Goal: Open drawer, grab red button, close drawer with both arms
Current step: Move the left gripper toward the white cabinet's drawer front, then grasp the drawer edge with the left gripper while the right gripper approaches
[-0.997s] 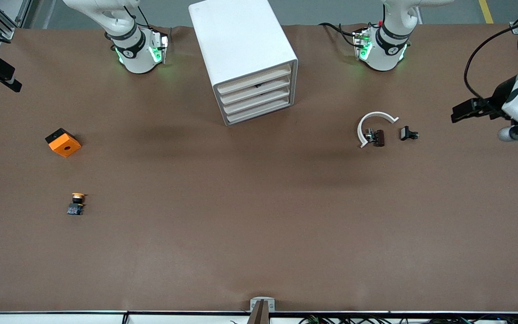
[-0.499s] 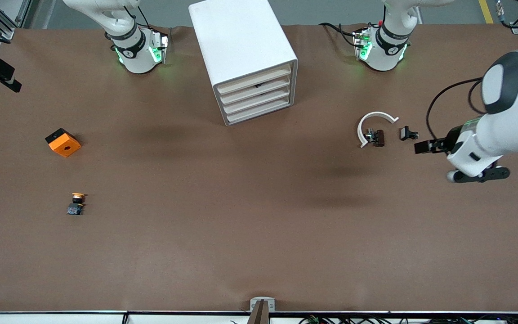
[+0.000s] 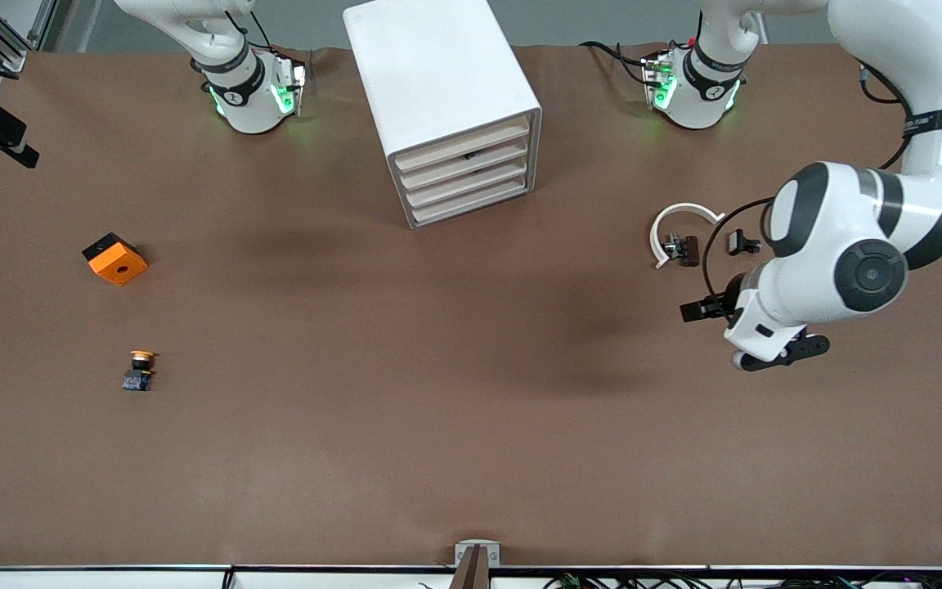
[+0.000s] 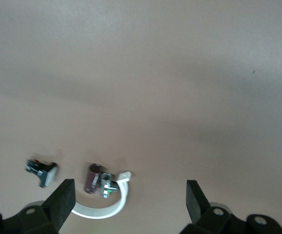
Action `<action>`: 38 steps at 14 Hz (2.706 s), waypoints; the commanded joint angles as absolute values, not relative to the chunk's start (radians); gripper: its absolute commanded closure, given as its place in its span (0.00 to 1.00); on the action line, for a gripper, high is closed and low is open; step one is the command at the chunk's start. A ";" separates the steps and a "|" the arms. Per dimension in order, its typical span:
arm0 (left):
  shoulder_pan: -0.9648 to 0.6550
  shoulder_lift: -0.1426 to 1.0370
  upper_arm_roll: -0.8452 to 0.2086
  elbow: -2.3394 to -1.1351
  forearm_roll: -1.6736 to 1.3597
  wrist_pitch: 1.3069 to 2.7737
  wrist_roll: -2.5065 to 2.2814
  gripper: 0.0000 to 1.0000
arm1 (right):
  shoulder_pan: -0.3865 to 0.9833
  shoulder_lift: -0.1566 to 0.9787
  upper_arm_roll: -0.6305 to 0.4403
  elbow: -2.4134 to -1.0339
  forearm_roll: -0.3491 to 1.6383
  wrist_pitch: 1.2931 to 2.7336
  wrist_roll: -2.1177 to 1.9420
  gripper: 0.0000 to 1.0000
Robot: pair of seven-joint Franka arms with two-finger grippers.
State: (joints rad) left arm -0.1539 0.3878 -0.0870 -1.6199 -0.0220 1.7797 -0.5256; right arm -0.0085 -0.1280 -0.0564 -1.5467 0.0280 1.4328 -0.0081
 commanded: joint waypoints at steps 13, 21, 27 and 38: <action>-0.279 0.598 -0.103 -1.393 -0.360 1.643 -1.492 0.00 | -0.035 0.104 -0.051 -1.526 0.009 1.473 -0.040 0.00; -0.279 0.722 -0.169 -1.362 -0.549 1.566 -1.837 0.00 | -0.038 0.150 -0.046 -1.511 0.009 1.496 0.023 0.00; -0.270 0.802 -0.213 -1.370 -0.635 1.410 -2.003 0.00 | -0.009 0.155 -0.044 -1.494 0.023 1.517 0.192 0.00; -0.313 0.864 -0.215 -1.460 -0.730 1.235 -2.152 0.32 | -0.003 0.155 -0.043 -1.494 0.029 1.528 0.195 0.00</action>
State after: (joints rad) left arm -0.2974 0.8649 -0.2084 -1.4393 -0.7086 1.2491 -2.1248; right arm -0.0055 0.1475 -0.0453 -1.5126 0.0199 1.5297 0.1768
